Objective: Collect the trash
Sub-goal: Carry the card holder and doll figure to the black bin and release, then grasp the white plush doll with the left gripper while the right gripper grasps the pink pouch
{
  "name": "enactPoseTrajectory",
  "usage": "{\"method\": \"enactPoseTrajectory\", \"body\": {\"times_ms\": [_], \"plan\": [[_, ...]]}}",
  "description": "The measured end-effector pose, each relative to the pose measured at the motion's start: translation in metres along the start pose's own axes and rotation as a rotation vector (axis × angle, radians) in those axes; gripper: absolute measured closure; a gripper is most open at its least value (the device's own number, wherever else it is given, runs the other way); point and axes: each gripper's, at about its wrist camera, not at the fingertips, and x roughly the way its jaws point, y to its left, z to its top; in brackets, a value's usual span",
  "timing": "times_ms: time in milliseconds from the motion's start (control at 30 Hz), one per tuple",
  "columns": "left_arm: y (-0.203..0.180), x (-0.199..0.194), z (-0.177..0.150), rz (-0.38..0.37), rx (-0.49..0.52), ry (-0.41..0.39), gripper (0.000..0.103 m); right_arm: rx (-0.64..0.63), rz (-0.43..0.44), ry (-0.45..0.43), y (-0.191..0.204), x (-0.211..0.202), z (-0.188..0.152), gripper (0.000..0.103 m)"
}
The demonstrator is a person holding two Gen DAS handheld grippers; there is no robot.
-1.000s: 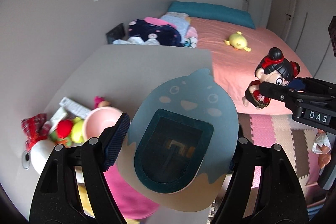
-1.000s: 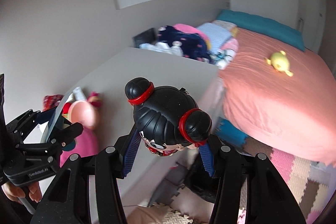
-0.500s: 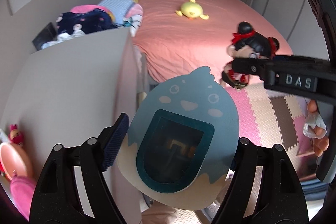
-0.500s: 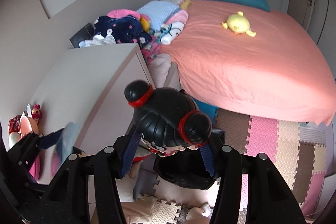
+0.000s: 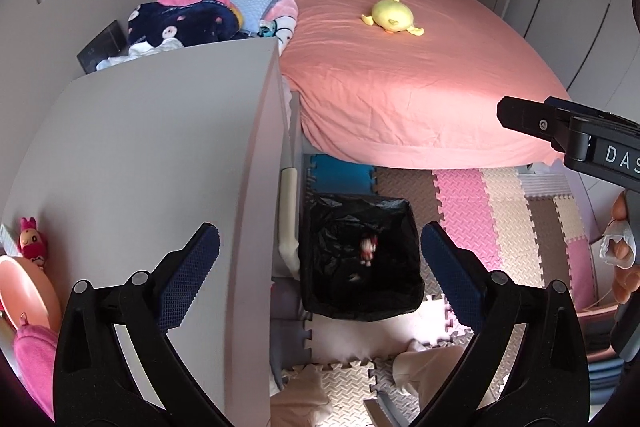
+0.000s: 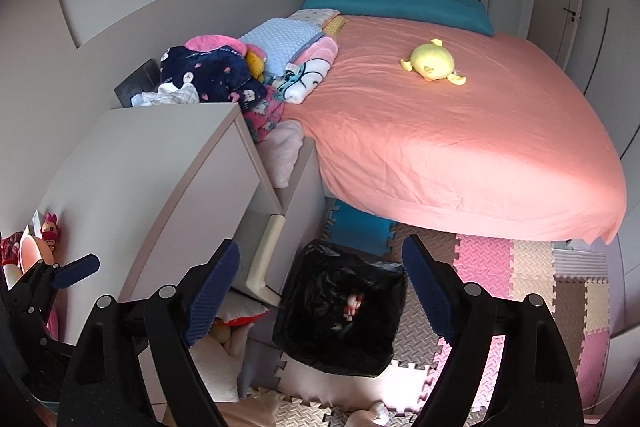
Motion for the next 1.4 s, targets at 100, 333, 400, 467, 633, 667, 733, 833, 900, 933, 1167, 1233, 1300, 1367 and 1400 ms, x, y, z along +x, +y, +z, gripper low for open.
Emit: {"method": "enactPoseTrajectory", "body": {"times_ms": [100,333,400,467,633,667,733,833,900,933,1167,1233,1300,1367,1400], "plan": [[0.01,-0.006,-0.004,0.019,-0.013,-0.006,0.006,-0.01,0.015,0.002,0.01,-0.001,0.0,0.019],[0.042,-0.03,-0.017,0.046,-0.054,-0.023,0.006,-0.052,0.099,0.008,0.046,-0.004,-0.003,0.019],[0.055,-0.039,-0.024,0.053,-0.075,-0.029,0.006,-0.076,0.122,0.011,0.061,-0.007,-0.005,0.019],[0.068,-0.049,-0.031,0.068,-0.096,-0.038,0.006,-0.099,0.149,0.014,0.074,-0.009,-0.008,0.019],[0.106,-0.073,-0.05,0.128,-0.152,-0.05,0.006,-0.161,0.223,0.029,0.115,-0.015,-0.016,0.019],[0.115,-0.078,-0.055,0.144,-0.168,-0.052,0.006,-0.173,0.235,0.032,0.123,-0.016,-0.017,0.019],[0.133,-0.087,-0.064,0.176,-0.199,-0.054,0.006,-0.202,0.259,0.039,0.14,-0.017,-0.022,0.019],[0.16,-0.101,-0.078,0.22,-0.255,-0.056,0.006,-0.244,0.292,0.055,0.166,-0.016,-0.029,0.019],[0.177,-0.11,-0.087,0.243,-0.293,-0.06,0.006,-0.271,0.318,0.064,0.183,-0.016,-0.035,0.019],[0.184,-0.115,-0.092,0.251,-0.309,-0.061,0.006,-0.286,0.335,0.07,0.192,-0.016,-0.037,0.019],[0.233,-0.146,-0.127,0.336,-0.406,-0.061,0.006,-0.375,0.501,0.156,0.253,-0.012,-0.064,0.019],[0.246,-0.152,-0.136,0.352,-0.44,-0.059,0.006,-0.382,0.541,0.202,0.269,-0.006,-0.073,0.019],[0.261,-0.158,-0.145,0.371,-0.476,-0.057,0.006,-0.383,0.566,0.241,0.282,0.001,-0.08,0.02],[0.274,-0.162,-0.151,0.384,-0.504,-0.056,0.006,-0.375,0.59,0.279,0.293,0.01,-0.086,0.021],[0.281,-0.164,-0.153,0.391,-0.518,-0.056,0.006,-0.367,0.602,0.296,0.298,0.014,-0.088,0.023]]}}
